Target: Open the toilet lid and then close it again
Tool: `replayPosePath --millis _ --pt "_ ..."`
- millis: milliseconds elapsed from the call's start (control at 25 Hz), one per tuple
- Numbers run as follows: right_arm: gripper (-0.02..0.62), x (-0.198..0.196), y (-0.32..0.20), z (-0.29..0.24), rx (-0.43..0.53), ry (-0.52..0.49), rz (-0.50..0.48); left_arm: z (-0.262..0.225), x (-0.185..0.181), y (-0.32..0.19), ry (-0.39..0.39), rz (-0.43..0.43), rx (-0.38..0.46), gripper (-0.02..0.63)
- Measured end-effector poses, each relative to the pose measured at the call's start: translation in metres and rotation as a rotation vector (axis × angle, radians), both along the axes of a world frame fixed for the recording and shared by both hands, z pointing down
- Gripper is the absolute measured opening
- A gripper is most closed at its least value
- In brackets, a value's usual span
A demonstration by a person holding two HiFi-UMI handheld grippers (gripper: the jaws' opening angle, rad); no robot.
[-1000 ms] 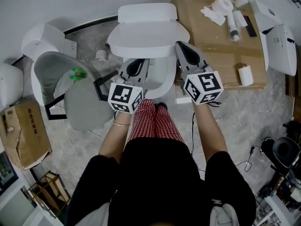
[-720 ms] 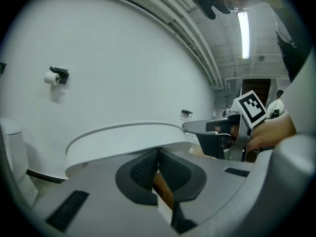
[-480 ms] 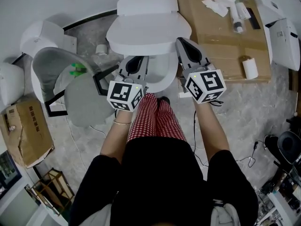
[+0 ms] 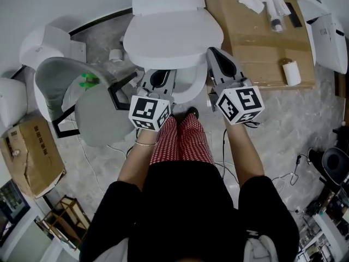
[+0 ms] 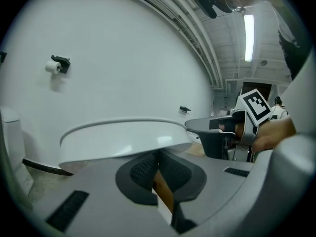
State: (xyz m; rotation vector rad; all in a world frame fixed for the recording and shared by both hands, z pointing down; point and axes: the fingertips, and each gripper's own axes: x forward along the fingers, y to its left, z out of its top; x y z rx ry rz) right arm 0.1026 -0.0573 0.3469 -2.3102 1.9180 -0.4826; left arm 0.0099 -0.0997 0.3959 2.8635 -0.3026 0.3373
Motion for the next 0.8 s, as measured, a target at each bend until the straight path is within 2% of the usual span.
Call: replayPosePath --millis 200,800 --pt "0.018 -0.001 0.005 0.003 0.027 0.0 0.067 0.004 -0.005 0.004 0.009 0.037 0.001 0.003" --pt "0.018 -0.015 0.024 0.024 -0.011 -0.006 0.137 0.026 -0.023 0.021 0.005 0.093 -0.038 0.003"
